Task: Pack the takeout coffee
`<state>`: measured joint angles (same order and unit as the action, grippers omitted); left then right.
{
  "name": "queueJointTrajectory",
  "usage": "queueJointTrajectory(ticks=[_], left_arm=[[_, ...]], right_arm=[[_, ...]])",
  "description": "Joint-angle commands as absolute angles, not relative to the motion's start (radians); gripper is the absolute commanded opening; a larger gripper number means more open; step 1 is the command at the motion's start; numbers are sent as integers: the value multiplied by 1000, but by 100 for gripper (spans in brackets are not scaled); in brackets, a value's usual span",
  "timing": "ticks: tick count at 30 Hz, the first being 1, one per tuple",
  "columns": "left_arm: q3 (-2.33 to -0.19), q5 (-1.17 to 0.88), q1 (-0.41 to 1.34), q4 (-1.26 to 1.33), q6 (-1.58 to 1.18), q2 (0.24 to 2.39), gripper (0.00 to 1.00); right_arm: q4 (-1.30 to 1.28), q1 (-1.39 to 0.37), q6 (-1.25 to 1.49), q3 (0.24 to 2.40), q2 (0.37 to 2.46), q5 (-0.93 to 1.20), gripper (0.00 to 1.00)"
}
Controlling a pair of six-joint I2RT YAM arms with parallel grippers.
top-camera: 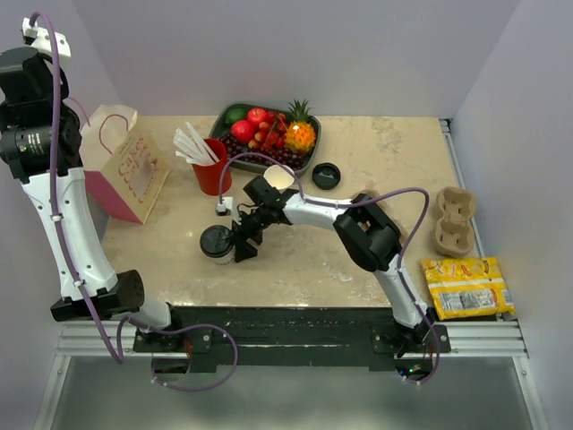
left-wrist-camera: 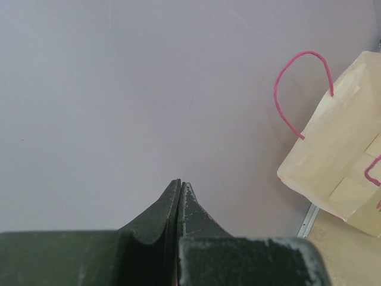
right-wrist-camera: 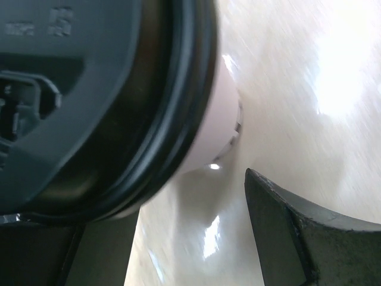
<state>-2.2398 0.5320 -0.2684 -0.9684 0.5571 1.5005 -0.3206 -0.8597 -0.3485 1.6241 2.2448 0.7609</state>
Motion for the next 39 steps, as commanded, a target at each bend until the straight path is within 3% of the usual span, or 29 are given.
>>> queueJointTrajectory(ticks=[1, 4, 7, 8, 11, 17, 24, 32, 39], left_arm=[[-2235, 517, -278, -973, 523, 1473, 0], [-2217, 508, -278, -974, 508, 1470, 2], [-2197, 511, -278, -974, 509, 1471, 27], [-2195, 506, -278, -977, 508, 1474, 39], [-2186, 473, -281, -971, 494, 1488, 51], [-2082, 376, -282, -971, 443, 1537, 54], [-2052, 319, -348, -1003, 357, 1656, 53], [-2058, 236, -390, -950, 357, 1772, 51], [-2264, 198, -429, -1015, 333, 1974, 52]], right_arm=[[-275, -903, -255, 1681, 2325, 776, 73], [-255, -923, -222, 1736, 2367, 784, 73], [-226, -936, -189, 1779, 2397, 792, 74], [-225, -939, -178, 1801, 2404, 795, 74], [-285, -933, -228, 1813, 2381, 781, 75], [-460, -858, -418, 1643, 2142, 750, 82], [-806, -752, -557, 1628, 1974, 719, 84], [-867, -706, -542, 1614, 1879, 632, 84], [-867, -706, -564, 1588, 1838, 569, 85]])
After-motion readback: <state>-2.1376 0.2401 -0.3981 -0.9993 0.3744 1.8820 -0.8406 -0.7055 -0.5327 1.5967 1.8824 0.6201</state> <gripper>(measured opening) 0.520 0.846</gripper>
